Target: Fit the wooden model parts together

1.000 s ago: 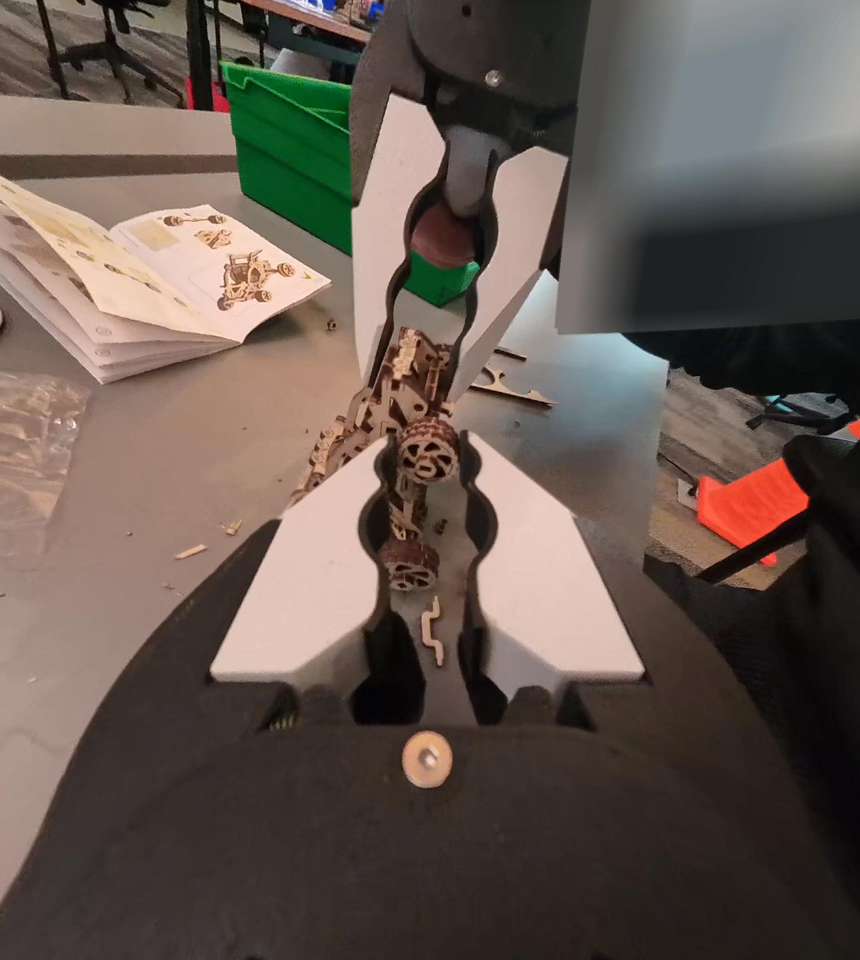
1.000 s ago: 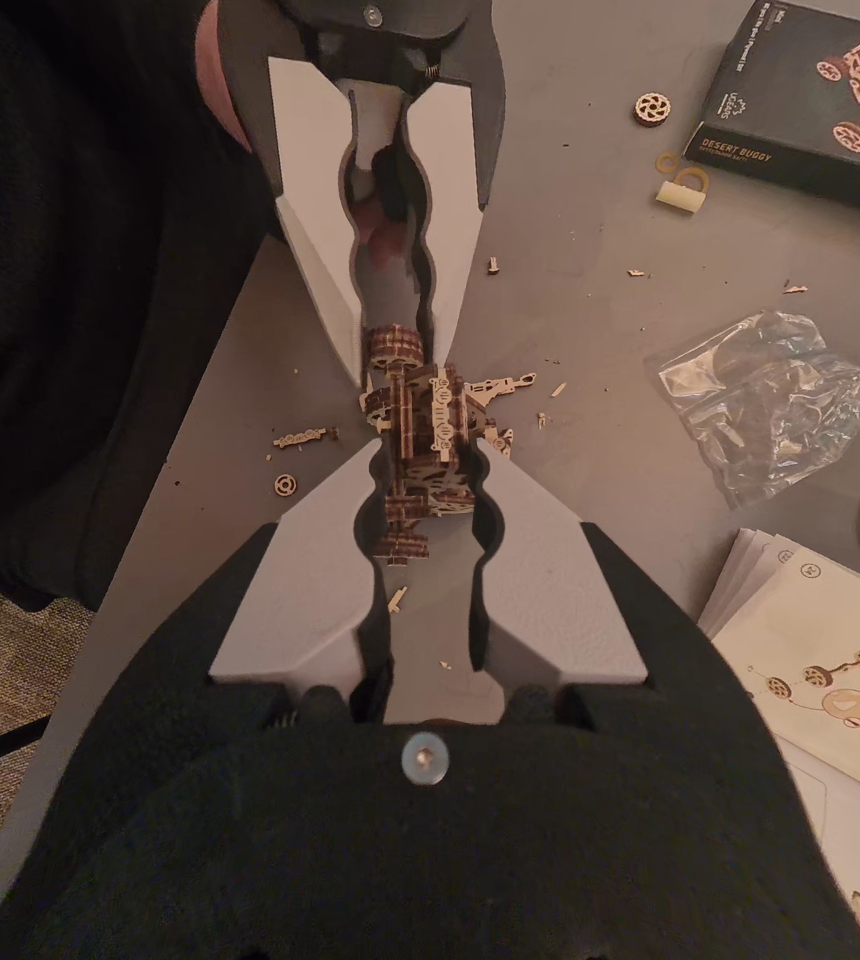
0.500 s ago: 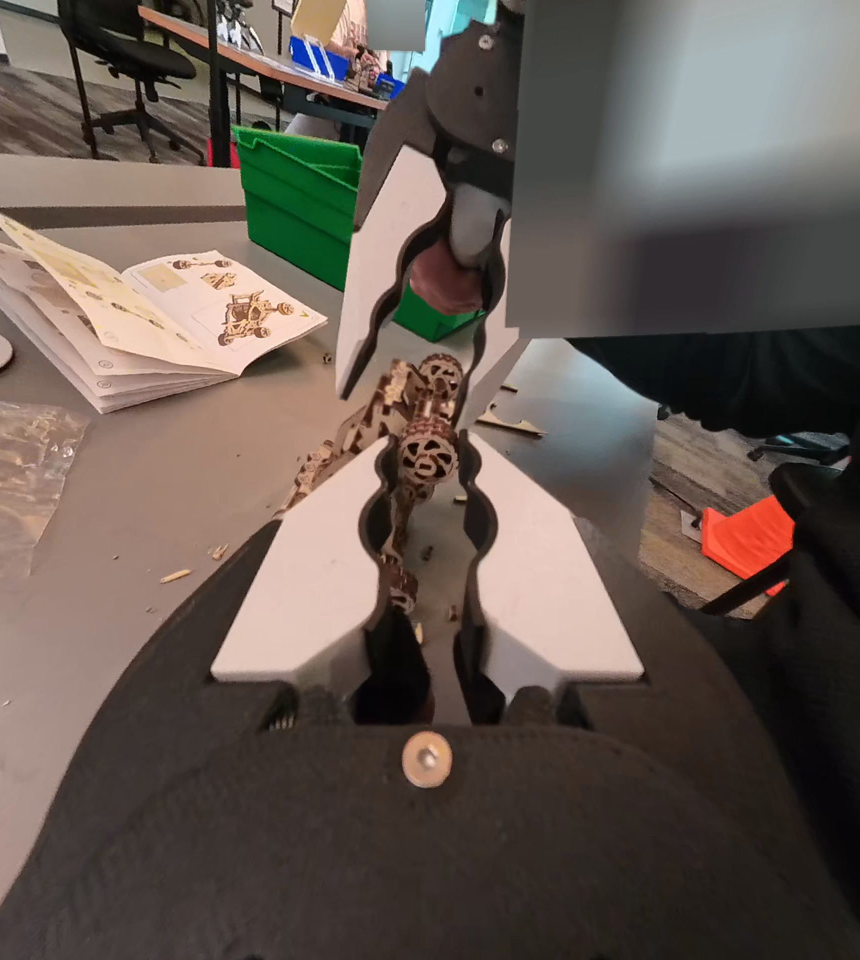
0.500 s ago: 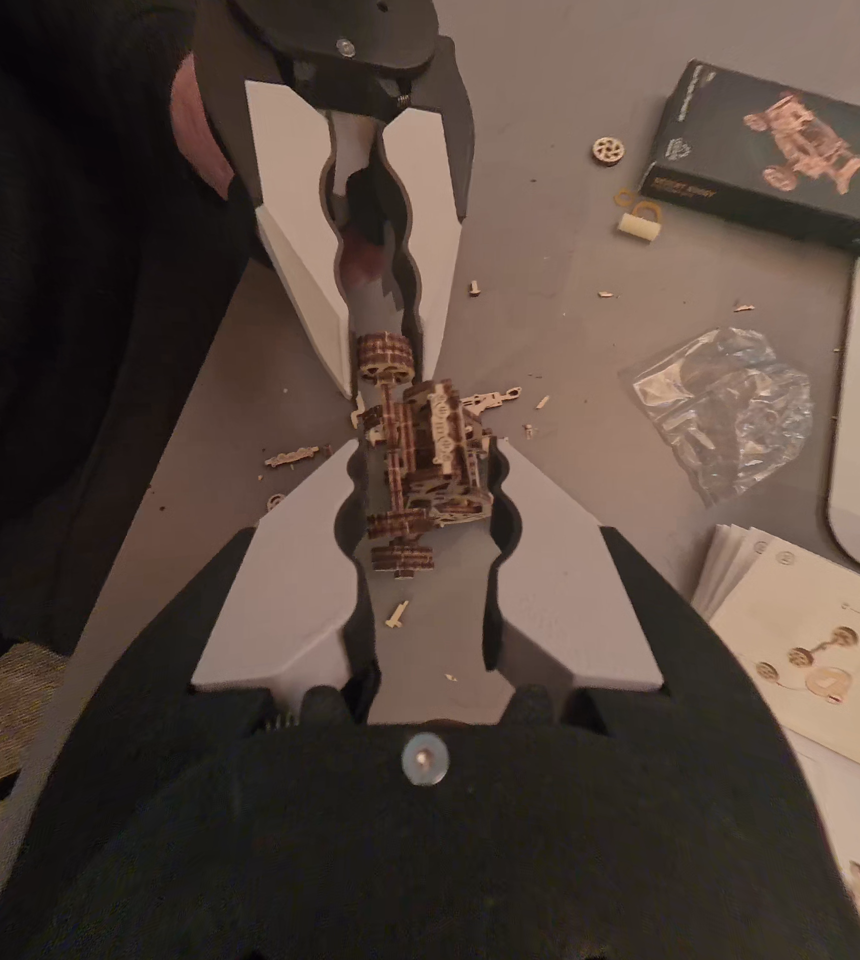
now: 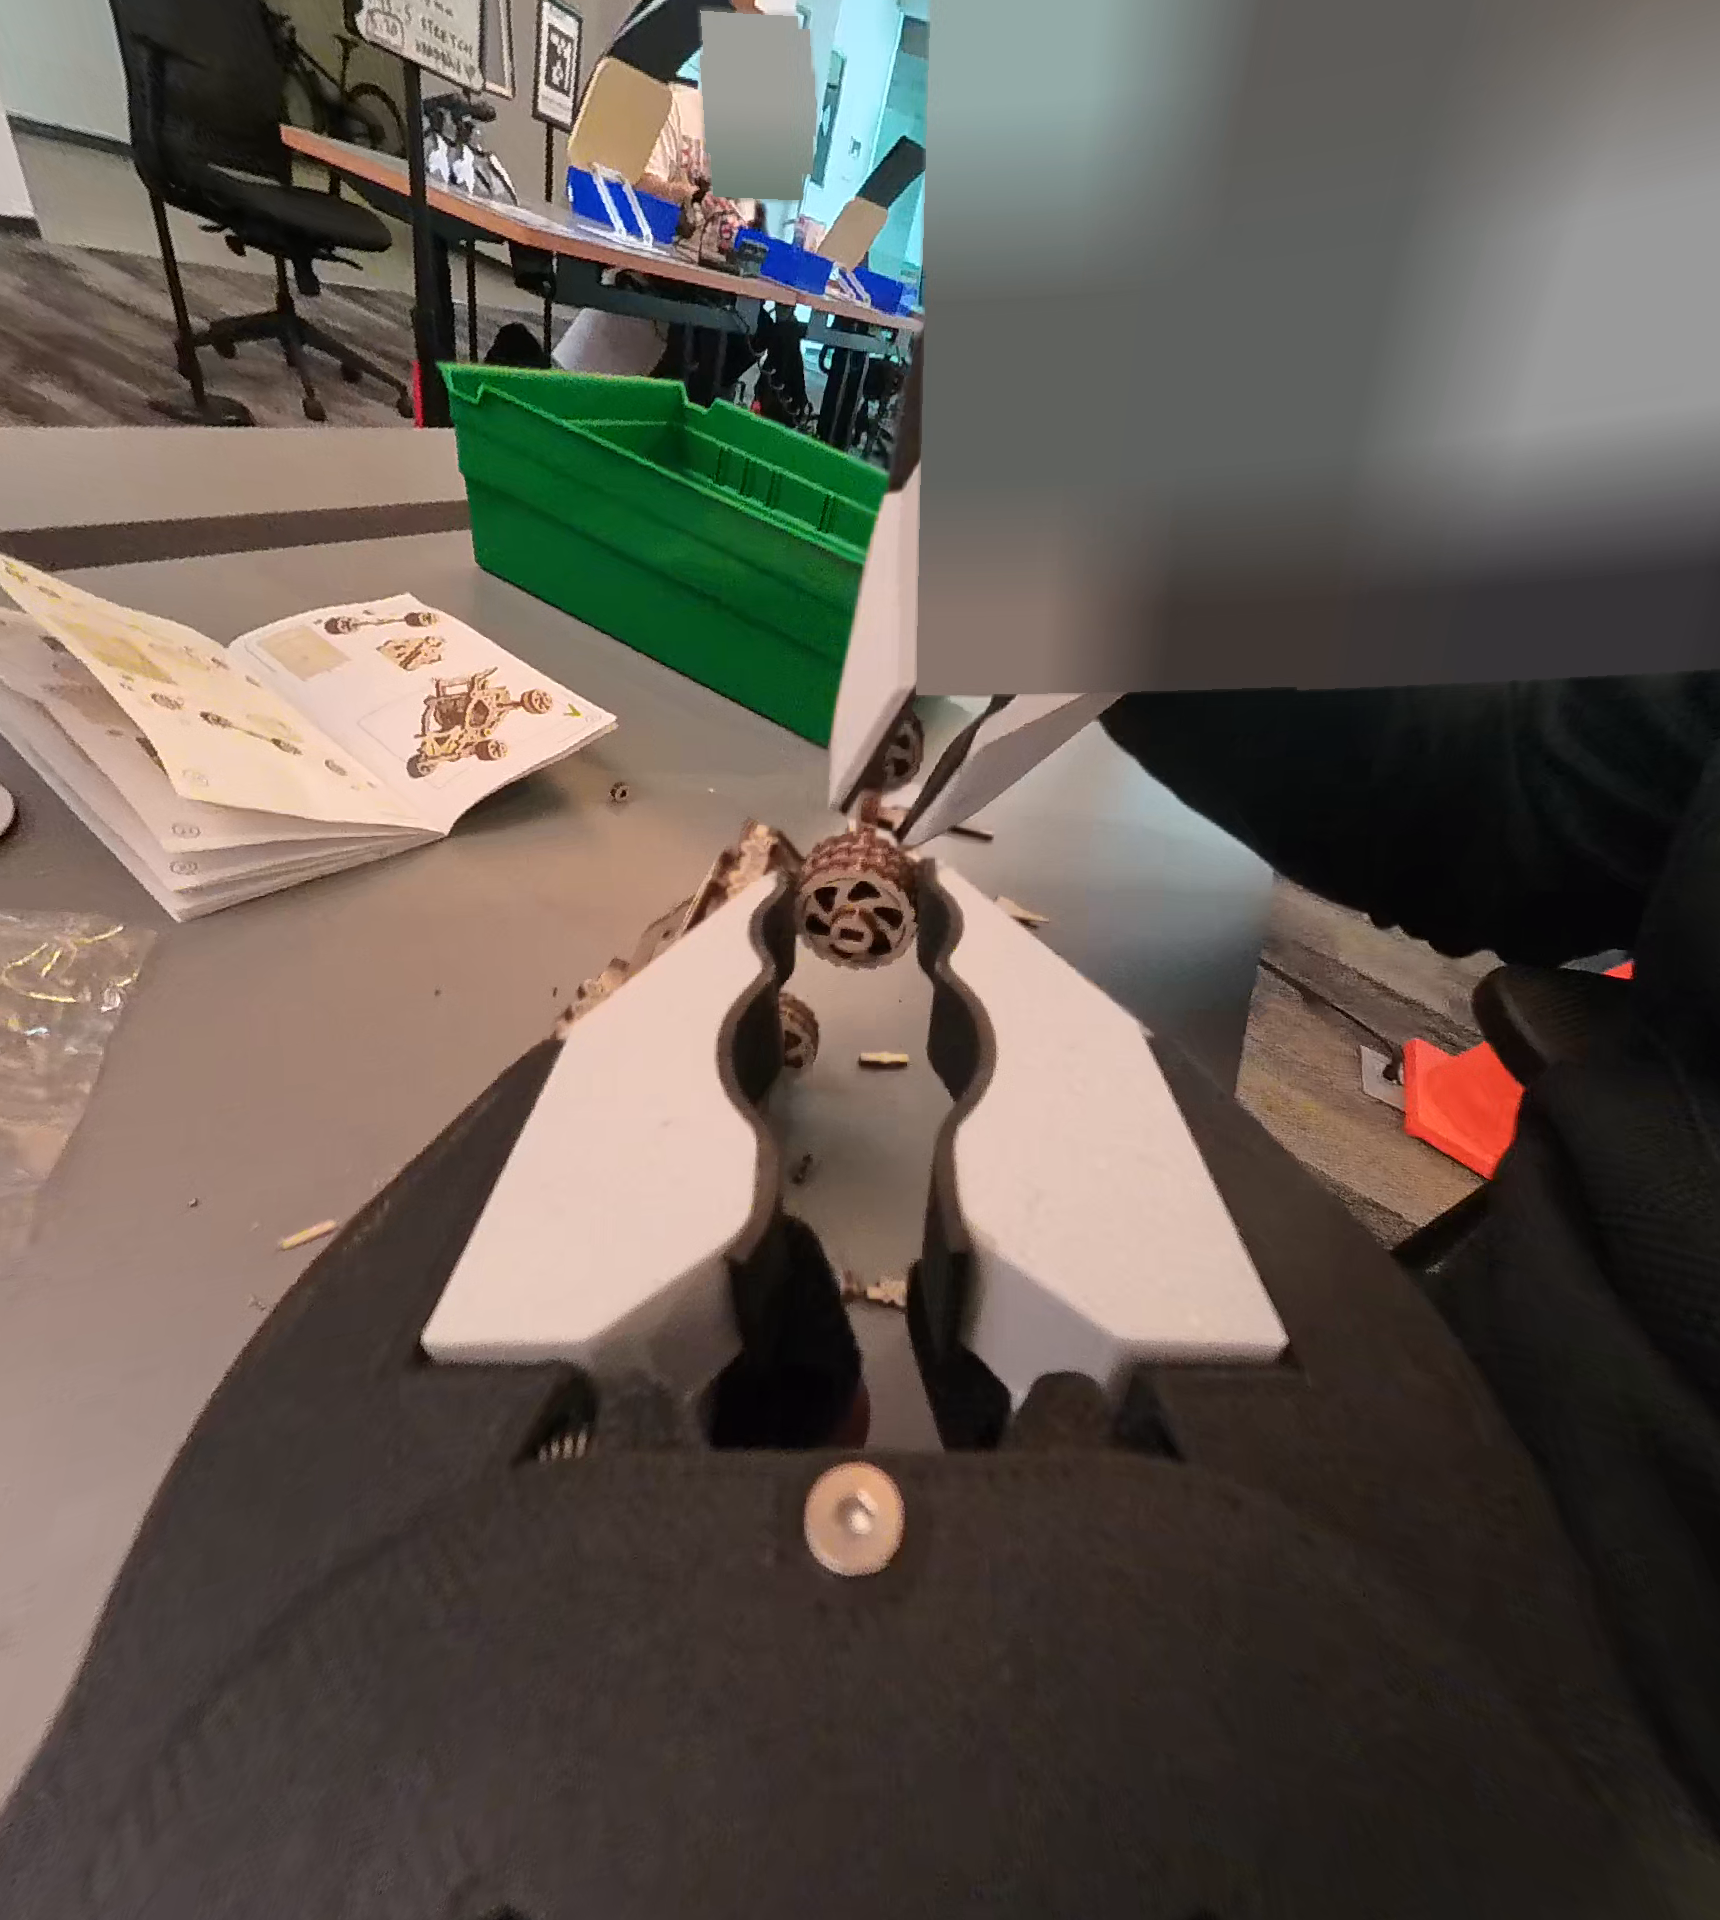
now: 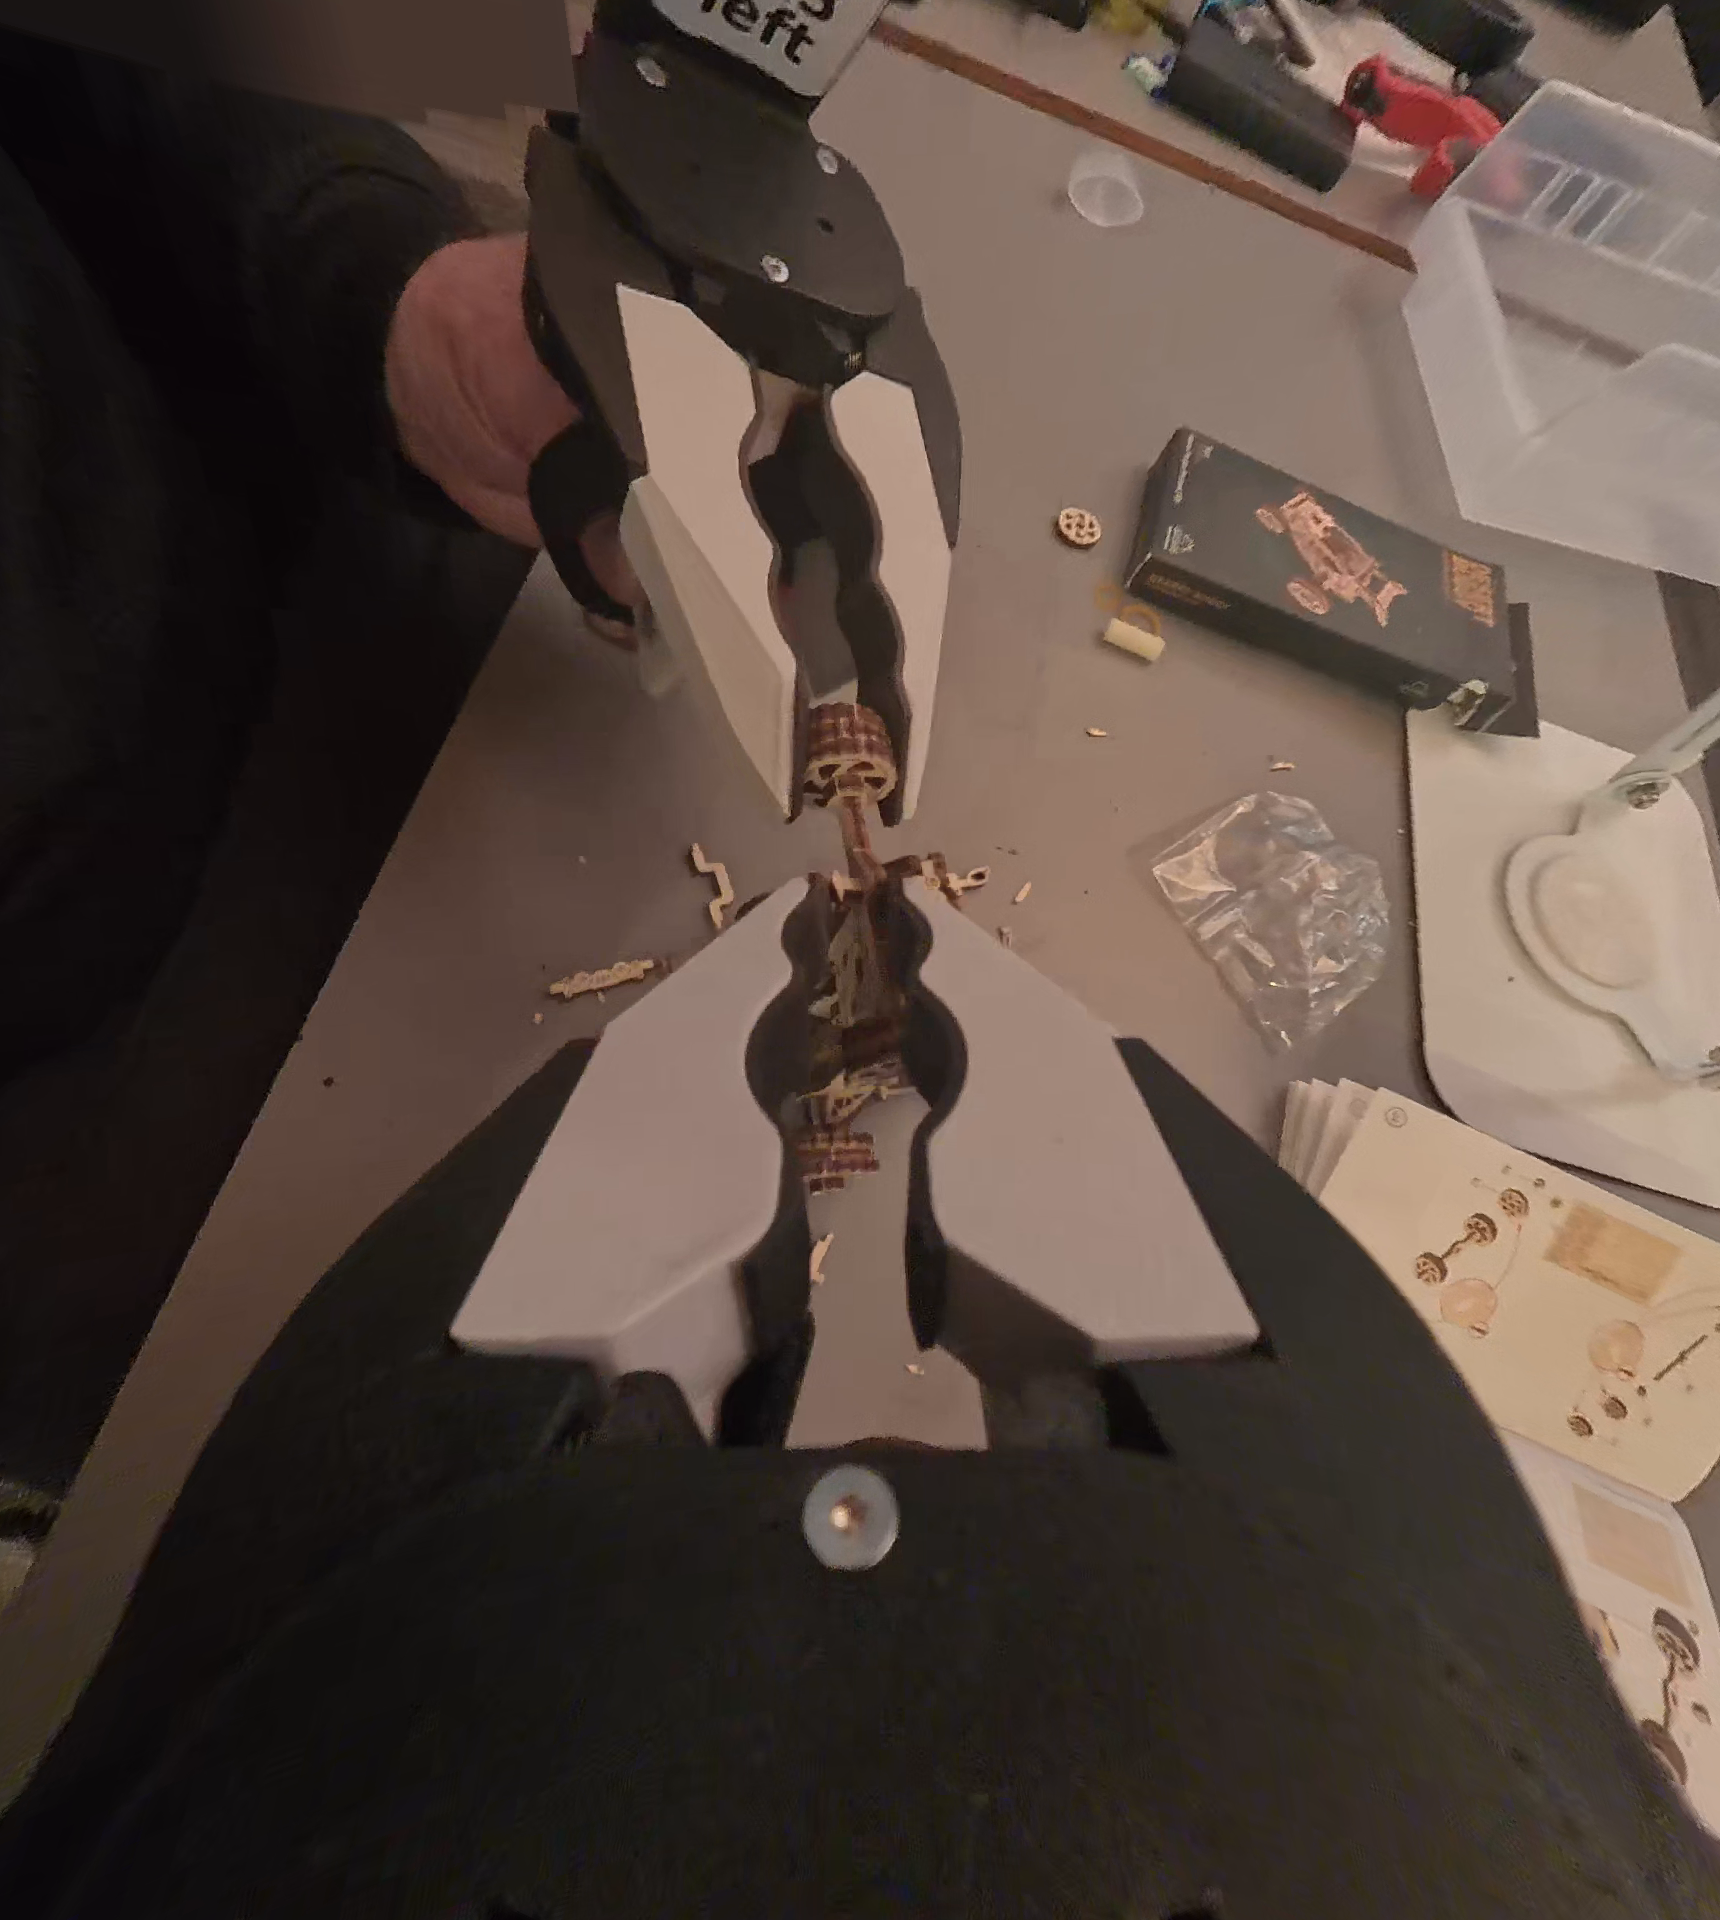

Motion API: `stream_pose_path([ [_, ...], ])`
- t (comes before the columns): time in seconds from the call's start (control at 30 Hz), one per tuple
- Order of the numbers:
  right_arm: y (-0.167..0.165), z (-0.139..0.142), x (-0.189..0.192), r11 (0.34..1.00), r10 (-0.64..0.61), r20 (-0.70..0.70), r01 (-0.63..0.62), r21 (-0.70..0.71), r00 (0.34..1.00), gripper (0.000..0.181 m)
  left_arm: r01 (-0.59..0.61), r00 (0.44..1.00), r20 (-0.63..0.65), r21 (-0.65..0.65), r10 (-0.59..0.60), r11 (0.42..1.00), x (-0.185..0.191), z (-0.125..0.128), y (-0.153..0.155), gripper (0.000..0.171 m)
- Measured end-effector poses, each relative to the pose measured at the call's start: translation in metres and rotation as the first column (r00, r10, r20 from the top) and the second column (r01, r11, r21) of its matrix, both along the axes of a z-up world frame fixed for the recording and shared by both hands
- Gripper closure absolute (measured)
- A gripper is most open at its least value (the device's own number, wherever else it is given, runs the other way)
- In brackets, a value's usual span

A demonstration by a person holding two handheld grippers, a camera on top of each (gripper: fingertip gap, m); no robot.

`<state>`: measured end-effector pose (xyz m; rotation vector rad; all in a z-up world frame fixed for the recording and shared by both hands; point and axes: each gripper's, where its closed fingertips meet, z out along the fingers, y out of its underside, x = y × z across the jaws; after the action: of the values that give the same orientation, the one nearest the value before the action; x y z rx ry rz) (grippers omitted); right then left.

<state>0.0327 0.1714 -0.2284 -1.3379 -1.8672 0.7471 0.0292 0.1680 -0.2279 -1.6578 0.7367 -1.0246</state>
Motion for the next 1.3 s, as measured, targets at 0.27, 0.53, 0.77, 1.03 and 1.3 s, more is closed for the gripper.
stream_pose_path([
  [0.27, -0.008, 0.018, 0.004, 0.99, -0.026, -0.157, 0.003, -0.142, 0.987, 0.174, 0.018, 0.997, 0.08, 0.016, -0.019, 1.0, 0.004, 0.021, -0.007, 0.152],
  [0.53, -0.008, 0.033, 0.005, 0.969, -0.098, -0.334, 0.013, -0.248, 0.937, 0.174, 0.004, 0.972, 0.235, -0.005, -0.003, 1.0, 0.005, 0.04, -0.006, 0.151],
  [0.77, -0.01, 0.042, 0.004, 0.95, -0.151, -0.417, 0.016, -0.31, 0.896, 0.174, 0.008, 0.946, 0.325, -0.046, 0.008, 0.999, 0.004, 0.05, -0.005, 0.152],
  [1.03, -0.006, 0.044, 0.013, 0.845, -0.196, -0.294, 0.313, 0.433, 0.935, 0.179, -0.022, 0.933, 0.353, -0.144, 0.072, 0.989, 0.005, 0.051, 0.006, 0.151],
  [1.3, -0.001, 0.044, 0.017, 0.68, -0.217, -0.214, 0.305, 0.667, 0.952, 0.178, -0.049, 0.956, 0.278, -0.172, 0.096, 0.984, 0.014, 0.048, 0.007, 0.152],
])
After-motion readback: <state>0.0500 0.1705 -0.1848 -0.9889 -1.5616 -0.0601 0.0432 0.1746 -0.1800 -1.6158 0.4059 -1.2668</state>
